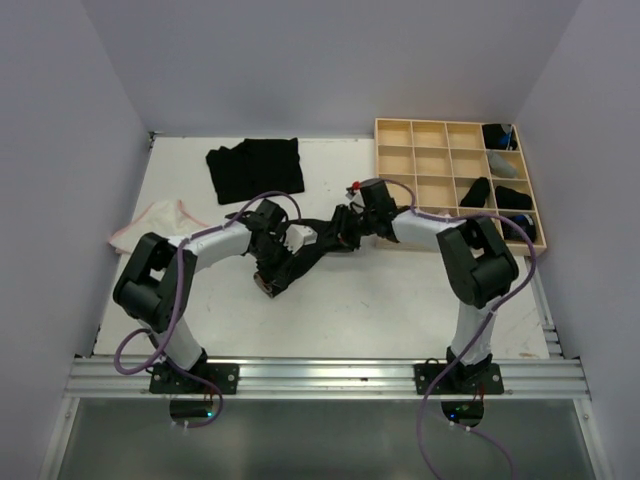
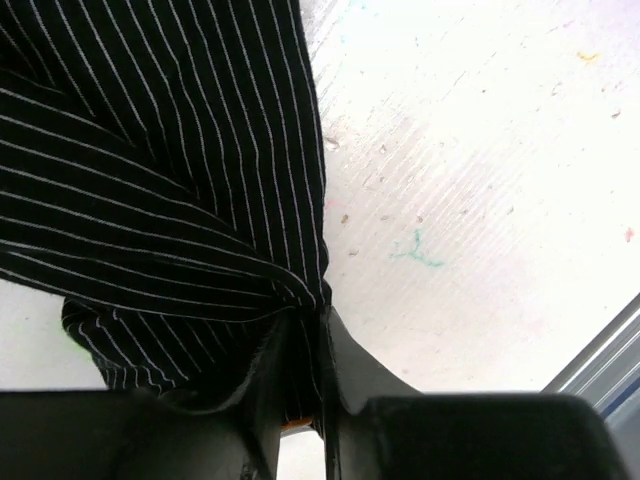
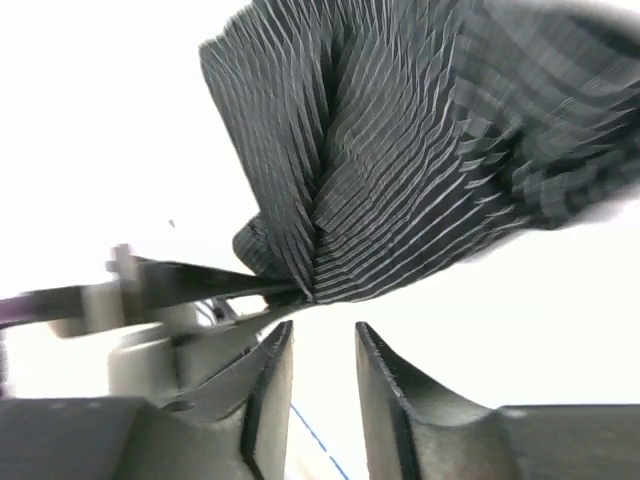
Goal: Roll the underwear
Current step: Fold the underwear
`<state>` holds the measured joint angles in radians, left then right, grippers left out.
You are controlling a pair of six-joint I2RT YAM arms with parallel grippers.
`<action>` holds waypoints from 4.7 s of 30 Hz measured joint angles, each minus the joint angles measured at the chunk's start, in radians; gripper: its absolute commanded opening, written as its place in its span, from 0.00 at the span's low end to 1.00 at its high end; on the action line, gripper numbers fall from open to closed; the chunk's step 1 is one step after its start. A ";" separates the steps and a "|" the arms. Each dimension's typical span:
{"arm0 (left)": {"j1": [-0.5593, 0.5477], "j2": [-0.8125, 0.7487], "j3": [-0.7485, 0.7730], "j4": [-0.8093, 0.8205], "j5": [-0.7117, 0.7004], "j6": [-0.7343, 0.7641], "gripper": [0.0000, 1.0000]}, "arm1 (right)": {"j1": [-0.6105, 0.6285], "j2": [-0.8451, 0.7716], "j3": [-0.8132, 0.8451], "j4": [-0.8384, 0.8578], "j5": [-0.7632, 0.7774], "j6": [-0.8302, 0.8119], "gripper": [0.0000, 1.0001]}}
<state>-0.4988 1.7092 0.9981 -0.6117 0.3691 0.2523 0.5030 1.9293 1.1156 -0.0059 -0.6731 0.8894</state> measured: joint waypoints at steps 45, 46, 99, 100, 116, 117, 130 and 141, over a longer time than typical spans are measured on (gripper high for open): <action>-0.053 -0.176 -0.279 0.256 -0.412 0.953 0.16 | -0.097 0.197 0.460 -0.689 -0.131 -0.930 0.81; -0.051 -0.177 -0.283 0.265 -0.427 0.974 0.16 | -0.098 0.197 0.502 -0.702 -0.128 -0.964 0.82; -0.044 -0.156 -0.253 0.236 -0.451 1.064 0.18 | -0.020 0.210 0.487 -0.773 -0.325 -1.490 0.20; -0.044 -0.155 -0.252 0.234 -0.451 1.064 0.18 | -0.011 0.209 0.473 -0.798 -0.309 -1.541 0.18; -0.043 -0.145 -0.234 0.214 -0.449 1.064 0.24 | 0.008 0.128 0.405 -0.996 -0.257 -1.739 0.38; -0.042 -0.146 -0.235 0.215 -0.448 1.064 0.25 | -0.003 0.108 0.398 -0.961 -0.261 -1.706 0.43; -0.039 -0.150 -0.239 0.224 -0.443 1.065 0.27 | -0.001 0.050 0.343 -0.463 -0.196 -1.160 0.33; -0.039 -0.158 -0.245 0.229 -0.441 1.064 0.29 | 0.095 0.230 0.356 -0.498 -0.132 -1.057 0.26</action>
<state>-0.5373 1.5513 0.7528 -0.3824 -0.0715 1.3167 0.5976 2.1597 1.4715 -0.5041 -0.8055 -0.1677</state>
